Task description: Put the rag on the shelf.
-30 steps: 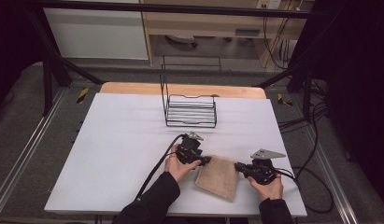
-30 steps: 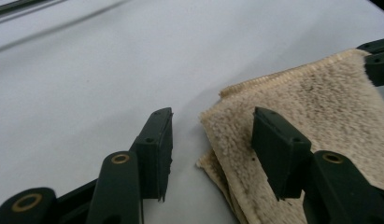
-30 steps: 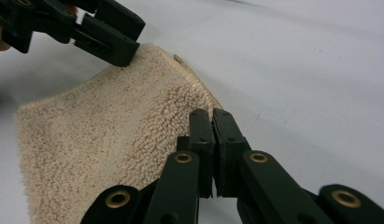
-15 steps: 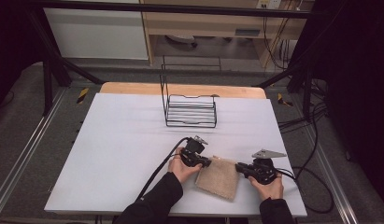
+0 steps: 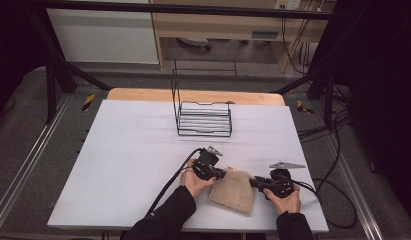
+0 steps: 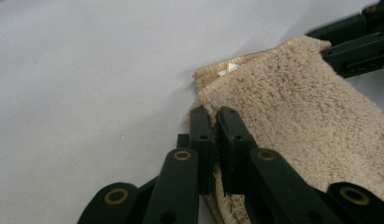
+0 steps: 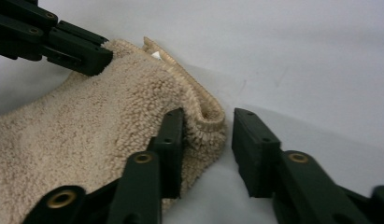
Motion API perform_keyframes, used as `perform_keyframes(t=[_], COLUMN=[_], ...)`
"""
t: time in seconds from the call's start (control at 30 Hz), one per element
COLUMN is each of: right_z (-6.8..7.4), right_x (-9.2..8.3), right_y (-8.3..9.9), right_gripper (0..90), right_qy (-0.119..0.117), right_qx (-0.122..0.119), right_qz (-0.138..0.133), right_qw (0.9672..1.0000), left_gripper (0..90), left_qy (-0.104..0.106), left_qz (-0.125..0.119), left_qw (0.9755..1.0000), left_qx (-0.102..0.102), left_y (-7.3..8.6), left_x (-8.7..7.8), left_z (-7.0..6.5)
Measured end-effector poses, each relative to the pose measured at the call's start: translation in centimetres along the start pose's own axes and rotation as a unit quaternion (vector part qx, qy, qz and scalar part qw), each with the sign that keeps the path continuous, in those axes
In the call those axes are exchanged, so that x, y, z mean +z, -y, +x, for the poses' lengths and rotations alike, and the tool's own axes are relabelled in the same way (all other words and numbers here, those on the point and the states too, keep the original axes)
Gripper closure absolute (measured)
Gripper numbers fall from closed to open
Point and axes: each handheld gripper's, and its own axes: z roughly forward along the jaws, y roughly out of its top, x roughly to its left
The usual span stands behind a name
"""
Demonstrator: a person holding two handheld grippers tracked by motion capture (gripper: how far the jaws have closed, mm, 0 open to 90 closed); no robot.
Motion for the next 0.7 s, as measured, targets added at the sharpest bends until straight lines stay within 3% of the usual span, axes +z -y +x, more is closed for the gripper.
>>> perform_keyframes(t=[0.07, 0.23, 0.33, 0.5, 0.57, 0.7], right_z=[0.1, 0.3, 1.3, 2.2, 2.5, 2.9], right_x=[0.0, -0.8, -1.6, -2.5, -2.7, -3.2], right_y=[-0.1, -0.4, -1.0, -1.5, -1.7, -2.3], right_gripper=[86.1, 87.8, 87.9, 87.9, 88.0, 88.0], right_qy=[-0.004, -0.006, -0.006, -0.009, -0.011, -0.008], right_qx=[0.002, -0.011, -0.057, -0.085, -0.091, -0.11], right_qz=[0.002, -0.016, -0.041, -0.063, -0.071, -0.088], right_qw=[1.0, 0.9998, 0.9975, 0.9943, 0.9932, 0.99], left_gripper=[85.2, 85.4, 85.3, 85.3, 85.3, 85.3], left_qy=[-0.002, 0.005, 0.006, 0.006, -0.001, -0.006], left_qz=[-0.003, -0.019, -0.044, -0.073, -0.094, -0.11], left_qw=[1.0, 0.9998, 0.999, 0.9972, 0.9953, 0.9934], left_qx=[0.001, 0.006, 0.008, 0.015, 0.023, 0.031], left_y=[0.0, 0.3, 0.6, 0.8, 0.7, 0.6], left_x=[-0.1, -0.9, -2.2, -3.6, -4.7, -5.7], left_z=[-0.1, 0.0, -0.2, -0.5, -0.9, -1.2])
